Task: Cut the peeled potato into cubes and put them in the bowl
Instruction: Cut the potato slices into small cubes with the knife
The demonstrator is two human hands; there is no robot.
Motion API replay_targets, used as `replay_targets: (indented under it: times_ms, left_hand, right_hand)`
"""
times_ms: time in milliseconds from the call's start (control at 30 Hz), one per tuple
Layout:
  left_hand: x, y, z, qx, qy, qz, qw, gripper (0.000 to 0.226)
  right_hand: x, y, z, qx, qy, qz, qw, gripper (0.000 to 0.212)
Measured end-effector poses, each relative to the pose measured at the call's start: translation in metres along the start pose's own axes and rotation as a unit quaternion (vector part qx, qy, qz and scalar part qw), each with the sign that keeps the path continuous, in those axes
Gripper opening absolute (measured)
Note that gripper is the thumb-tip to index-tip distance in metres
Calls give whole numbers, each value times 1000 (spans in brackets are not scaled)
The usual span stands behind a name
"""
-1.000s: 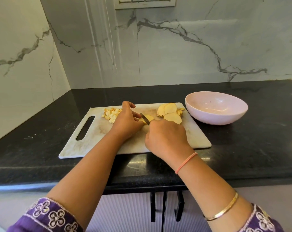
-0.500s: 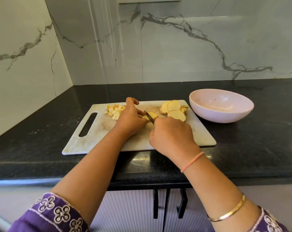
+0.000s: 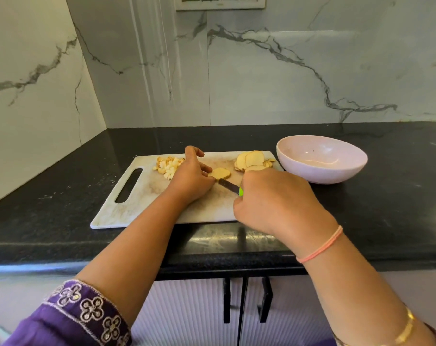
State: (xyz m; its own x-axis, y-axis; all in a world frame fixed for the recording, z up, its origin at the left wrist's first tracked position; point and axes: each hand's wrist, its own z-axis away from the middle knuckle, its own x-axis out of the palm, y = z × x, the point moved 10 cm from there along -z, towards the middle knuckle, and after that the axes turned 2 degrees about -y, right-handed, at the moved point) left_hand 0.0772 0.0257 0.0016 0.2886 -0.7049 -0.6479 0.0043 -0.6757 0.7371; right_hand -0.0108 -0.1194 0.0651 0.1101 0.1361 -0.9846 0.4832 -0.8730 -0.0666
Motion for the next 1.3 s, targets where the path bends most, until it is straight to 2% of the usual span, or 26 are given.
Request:
replay_targets:
  times_ms: [67, 200, 300, 567, 733, 900, 1033, 1233, 1300]
  left_hand:
    - [-2, 0, 0, 6, -1, 4, 1000, 50]
    - [-1, -2, -2, 3, -17, 17, 1000, 47]
    - [0, -2, -2, 0, -22, 27, 999, 47]
    - [-2, 6, -5, 28, -5, 23, 999, 47]
    - [-4, 3, -7, 35, 17, 9, 999, 43]
    - [-5, -1, -9, 21, 30, -12, 999, 44]
    - [-8, -1, -8, 13, 33, -12, 999, 43]
    - [-2, -4, -7, 2, 27, -15, 1000, 45]
    - [-4, -4, -7, 4, 30, -12, 999, 45]
  right_hand:
    - [-4, 4, 3, 7, -1, -17, 1000, 29]
    - [-13, 16, 0, 43, 54, -78, 995, 20]
    - [-1, 13, -10, 52, 42, -99, 993, 14]
    - [17, 4, -31, 49, 19, -96, 994, 17]
    - [15, -2, -31, 32, 24, -54, 998, 20]
    - [14, -12, -21, 5, 35, -28, 999, 11]
    - [18, -14, -14, -3, 41, -33, 999, 15]
    - [23, -11, 4, -14, 48, -42, 998, 11]
    - [19, -4, 6, -6, 53, -48, 997, 19]
